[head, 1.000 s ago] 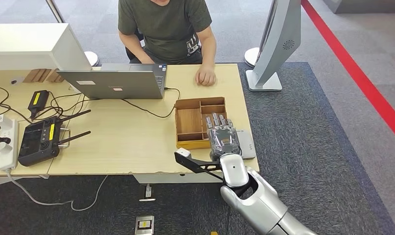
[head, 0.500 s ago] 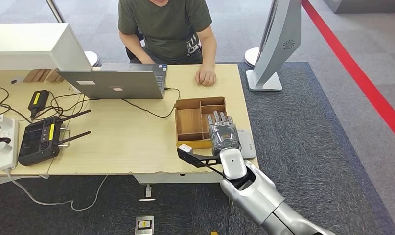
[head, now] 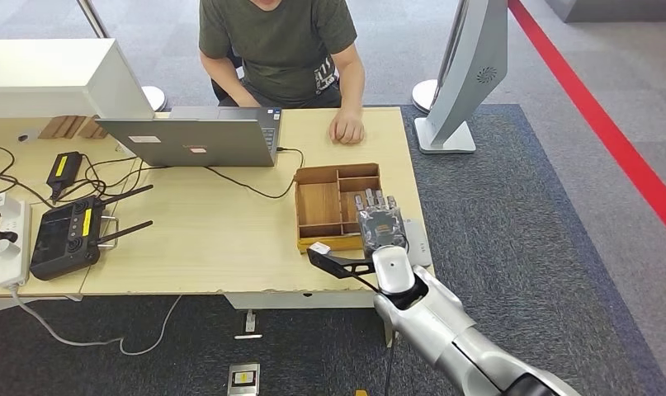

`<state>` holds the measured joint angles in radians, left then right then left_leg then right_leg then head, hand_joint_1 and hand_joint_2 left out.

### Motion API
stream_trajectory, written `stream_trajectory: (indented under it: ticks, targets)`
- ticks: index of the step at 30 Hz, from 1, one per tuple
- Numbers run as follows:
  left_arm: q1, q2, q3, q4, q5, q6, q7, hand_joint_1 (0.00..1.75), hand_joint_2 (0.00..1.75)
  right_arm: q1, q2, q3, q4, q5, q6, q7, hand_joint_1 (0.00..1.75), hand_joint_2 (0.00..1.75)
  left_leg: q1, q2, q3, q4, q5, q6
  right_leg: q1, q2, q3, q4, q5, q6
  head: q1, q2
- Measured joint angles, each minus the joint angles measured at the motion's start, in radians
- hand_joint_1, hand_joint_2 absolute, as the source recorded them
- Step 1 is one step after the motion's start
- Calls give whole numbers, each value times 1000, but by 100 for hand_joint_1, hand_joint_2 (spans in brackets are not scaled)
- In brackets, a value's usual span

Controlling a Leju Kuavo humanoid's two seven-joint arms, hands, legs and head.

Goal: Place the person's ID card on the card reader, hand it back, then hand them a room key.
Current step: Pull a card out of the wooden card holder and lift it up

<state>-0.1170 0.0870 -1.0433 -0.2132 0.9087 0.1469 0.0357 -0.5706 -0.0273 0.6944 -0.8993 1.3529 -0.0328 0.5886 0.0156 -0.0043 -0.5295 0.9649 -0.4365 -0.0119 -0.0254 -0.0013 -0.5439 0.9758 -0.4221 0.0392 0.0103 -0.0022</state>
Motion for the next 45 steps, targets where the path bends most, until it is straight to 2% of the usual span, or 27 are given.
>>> stream_trajectory:
  ticks: [17, 32, 45]
  targets:
    - [0, 2, -9, 0, -9, -2, -5, 0, 0, -37, -25, -17, 82, 41, -27, -13, 0, 175, 0, 0, 0, 0, 0, 0, 0, 0, 0, 0, 0, 0, 0, 0]
    - [0, 1, -9, 0, 27, 24, -3, 0, 0, -32, 28, -2, 45, 29, -44, -102, 0, 175, 0, 0, 0, 0, 0, 0, 0, 0, 0, 0, 0, 0, 0, 0]
    - [1, 0, -8, 0, 39, 40, 9, 0, 0, -28, 10, 20, -11, 42, -2, -90, 0, 175, 0, 0, 0, 0, 0, 0, 0, 0, 0, 0, 0, 0, 0, 0]
